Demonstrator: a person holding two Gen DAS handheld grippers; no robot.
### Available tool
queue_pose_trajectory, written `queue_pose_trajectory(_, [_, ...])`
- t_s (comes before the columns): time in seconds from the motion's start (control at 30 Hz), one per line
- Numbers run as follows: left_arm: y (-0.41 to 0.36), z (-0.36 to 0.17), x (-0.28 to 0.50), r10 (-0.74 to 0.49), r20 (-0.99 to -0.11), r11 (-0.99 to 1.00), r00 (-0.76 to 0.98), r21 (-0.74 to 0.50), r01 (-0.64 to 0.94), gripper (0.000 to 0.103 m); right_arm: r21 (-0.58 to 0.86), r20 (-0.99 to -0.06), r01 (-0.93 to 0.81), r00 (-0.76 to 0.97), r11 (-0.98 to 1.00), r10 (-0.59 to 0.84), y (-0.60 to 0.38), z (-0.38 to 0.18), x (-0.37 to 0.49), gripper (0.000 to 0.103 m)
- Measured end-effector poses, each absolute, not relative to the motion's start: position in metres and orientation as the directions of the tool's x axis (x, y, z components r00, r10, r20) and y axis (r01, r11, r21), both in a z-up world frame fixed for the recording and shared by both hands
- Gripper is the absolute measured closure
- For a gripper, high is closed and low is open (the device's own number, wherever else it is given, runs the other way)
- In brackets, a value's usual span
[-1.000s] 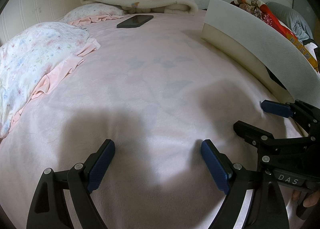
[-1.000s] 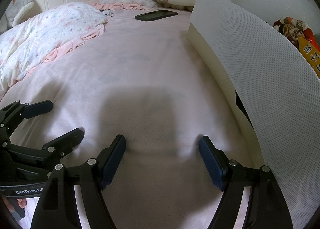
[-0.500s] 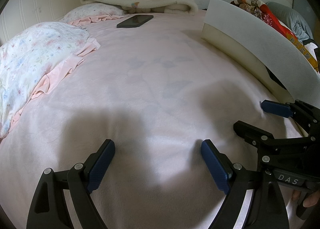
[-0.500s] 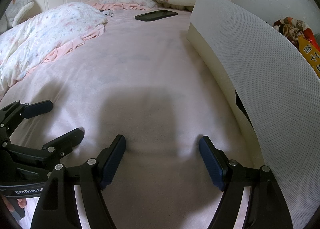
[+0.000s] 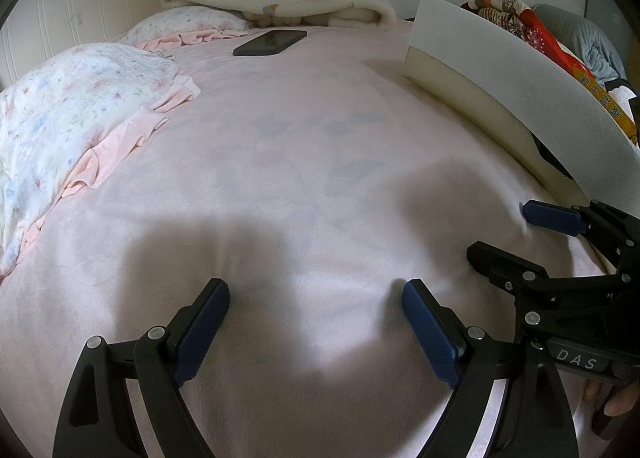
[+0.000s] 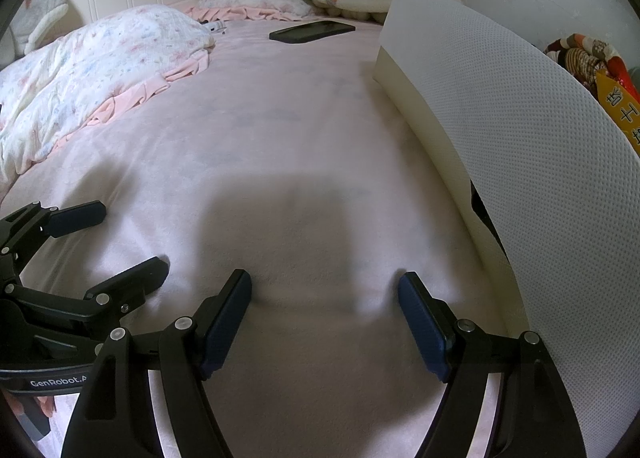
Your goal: Organize objects
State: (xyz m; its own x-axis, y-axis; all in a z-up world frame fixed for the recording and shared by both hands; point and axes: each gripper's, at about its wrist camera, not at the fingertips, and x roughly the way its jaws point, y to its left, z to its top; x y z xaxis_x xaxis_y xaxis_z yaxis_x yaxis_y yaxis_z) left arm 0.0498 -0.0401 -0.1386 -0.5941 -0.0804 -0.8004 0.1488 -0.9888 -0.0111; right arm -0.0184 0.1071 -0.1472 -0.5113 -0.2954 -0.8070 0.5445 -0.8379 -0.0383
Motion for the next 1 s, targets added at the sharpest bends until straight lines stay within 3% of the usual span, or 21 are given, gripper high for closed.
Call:
queue_pose_trajectory(0.43, [-0.034, -0.138, 0.047, -0.065, -0.807, -0.992, -0.587, -0.012, 0.126, 0.005, -0.034, -0.809, 0.512, -0.519, -0.858, -0.277, 0.113, -0.147, -0.014, 0.028])
queue_pose_trajectory(1.0, [-0.025, -0.137, 0.053, -0.084, -0.813, -0.991, -0.576, 0.007, 0.134, 0.004, -0.043, -0.806, 0.494, -0.531, -0.868, -0.262, 0.119, -0.149, -0.006, 0.028])
